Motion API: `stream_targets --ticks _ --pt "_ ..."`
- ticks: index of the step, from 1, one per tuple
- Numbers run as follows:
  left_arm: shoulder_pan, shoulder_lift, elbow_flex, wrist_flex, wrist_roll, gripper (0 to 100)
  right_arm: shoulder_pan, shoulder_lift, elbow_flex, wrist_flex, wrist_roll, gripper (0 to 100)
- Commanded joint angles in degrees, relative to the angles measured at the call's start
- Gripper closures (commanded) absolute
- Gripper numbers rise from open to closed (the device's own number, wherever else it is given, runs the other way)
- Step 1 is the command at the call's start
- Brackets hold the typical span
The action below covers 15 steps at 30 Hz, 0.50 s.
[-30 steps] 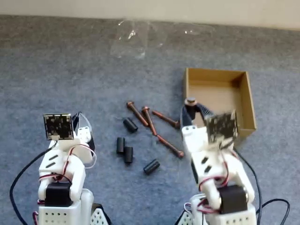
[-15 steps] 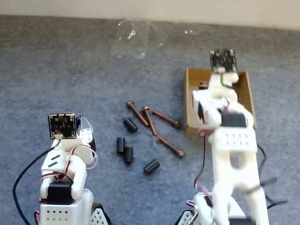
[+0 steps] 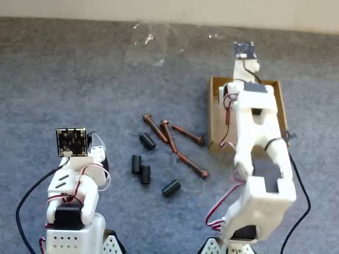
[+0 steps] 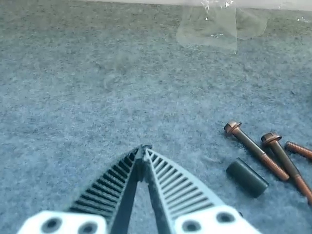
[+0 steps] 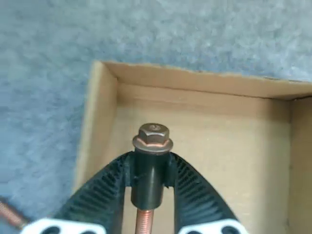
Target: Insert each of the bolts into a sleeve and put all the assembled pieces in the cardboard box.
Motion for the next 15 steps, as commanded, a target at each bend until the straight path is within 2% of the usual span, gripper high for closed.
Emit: stream_targets --ticks 1,10,15 --pt "-0.8 0.0 -0.8 0.2 -0.5 99 0.6 2.2 -5.7 -0.1 0.6 99.1" --pt "-0.8 0.0 -0.9 0.2 -0.5 99 -0.2 4.4 -5.7 -0.1 0.8 98.1" --pt "-0.8 0.0 -0.8 0.2 -0.6 99 -1.9 4.2 -5.8 2.2 0.8 87.2"
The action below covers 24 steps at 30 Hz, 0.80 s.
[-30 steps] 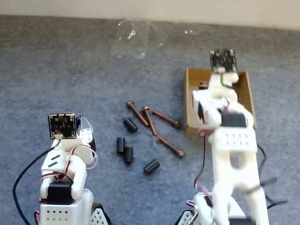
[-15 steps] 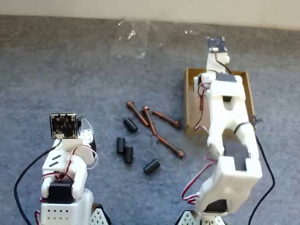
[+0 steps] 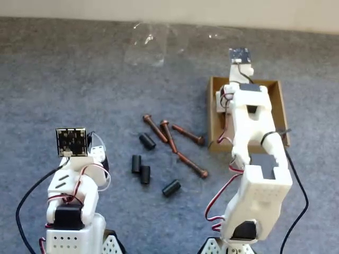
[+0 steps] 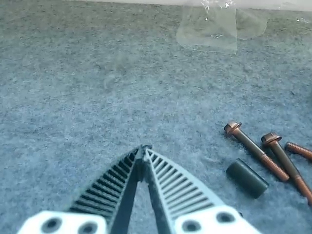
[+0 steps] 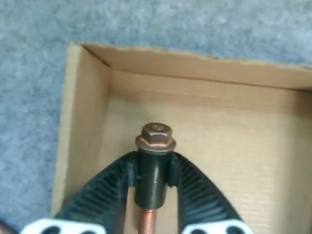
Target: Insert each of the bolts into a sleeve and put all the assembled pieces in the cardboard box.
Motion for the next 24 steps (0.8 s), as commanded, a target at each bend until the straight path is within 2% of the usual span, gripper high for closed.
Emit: stream_targets --ticks 1,8,13,21,24 --pt "-0.8 0.0 -0.8 0.2 -0.6 99 -1.9 -1.6 -3.5 3.3 0.7 85.8" --pt "-0.8 0.0 -0.8 0.3 -0.6 99 -2.3 -3.8 -6.6 9.3 0.7 85.4" --pt "-0.8 0.0 -0.8 0.3 -0.6 99 -3.7 -10.6 -10.9 14.9 0.7 85.4" --pt "-1.1 -0.1 -0.9 0.4 -0.6 99 -17.5 -24.6 -11.6 25.0 0.7 85.4" --pt "-3.6 -0.1 -1.0 0.3 -0.6 99 -22.1 -27.1 -8.0 26.4 0.7 85.4"
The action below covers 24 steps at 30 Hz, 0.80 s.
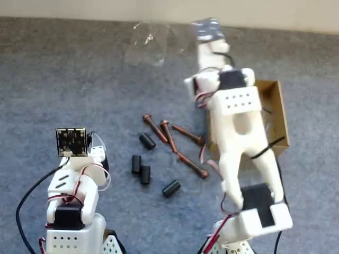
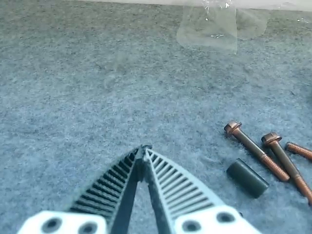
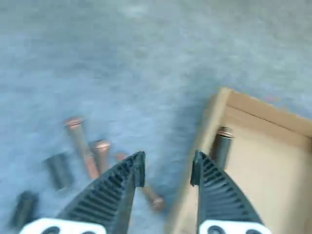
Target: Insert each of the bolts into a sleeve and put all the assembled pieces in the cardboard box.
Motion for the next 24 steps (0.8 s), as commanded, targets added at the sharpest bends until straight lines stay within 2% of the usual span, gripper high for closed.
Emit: stream_targets --ticks 1,3,7,9,14,20,24 --pt "-3.6 -0.1 -1.1 0.3 -0.5 99 -6.2 -5.0 2.1 2.0 0.7 85.4" --pt "-4.2 -0.1 -1.4 0.4 -0.5 99 -8.9 -5.4 5.4 2.0 1.1 85.4" --pt "-4.7 -0.1 -1.5 0.4 -0.6 99 -14.5 -5.6 11.4 1.5 10.6 85.4" --pt "-6.4 -0.1 -1.5 0.4 -0.6 99 -16.6 -5.5 13.2 1.5 12.7 85.4" --pt "-10.0 -0.1 -2.6 0.5 -0.5 99 -18.1 -5.1 16.5 -4.3 13.1 85.4" --pt "-10.6 -0.1 -2.7 0.5 -0.5 99 -20.4 -3.1 25.5 -13.3 13.2 85.4" --pt "-10.6 -0.1 -2.6 0.5 -0.5 99 -21.8 -0.4 26.2 -14.7 13.2 85.4"
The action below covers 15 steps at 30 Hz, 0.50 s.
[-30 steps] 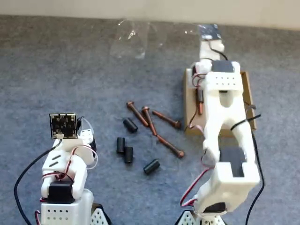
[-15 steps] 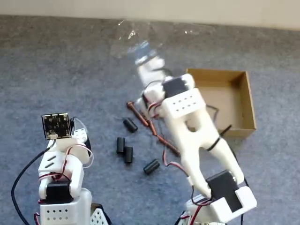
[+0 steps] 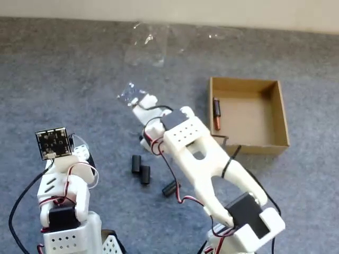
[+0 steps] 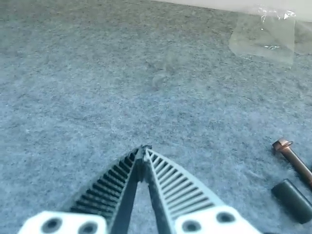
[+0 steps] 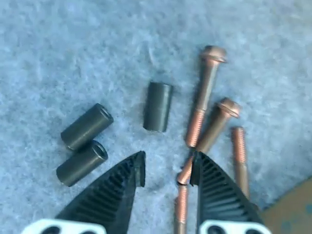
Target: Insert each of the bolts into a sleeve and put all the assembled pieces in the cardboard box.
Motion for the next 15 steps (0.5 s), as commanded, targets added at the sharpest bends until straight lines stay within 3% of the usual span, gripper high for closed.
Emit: stream_targets --ticks 1,15 --pt "-0.7 -0.1 -2.6 0.5 -0.5 99 -1.8 1.4 -0.7 -2.5 1.1 85.4" --pt "-3.7 -0.1 -2.7 0.5 -0.4 99 -2.9 14.9 -13.6 -1.1 4.0 85.0"
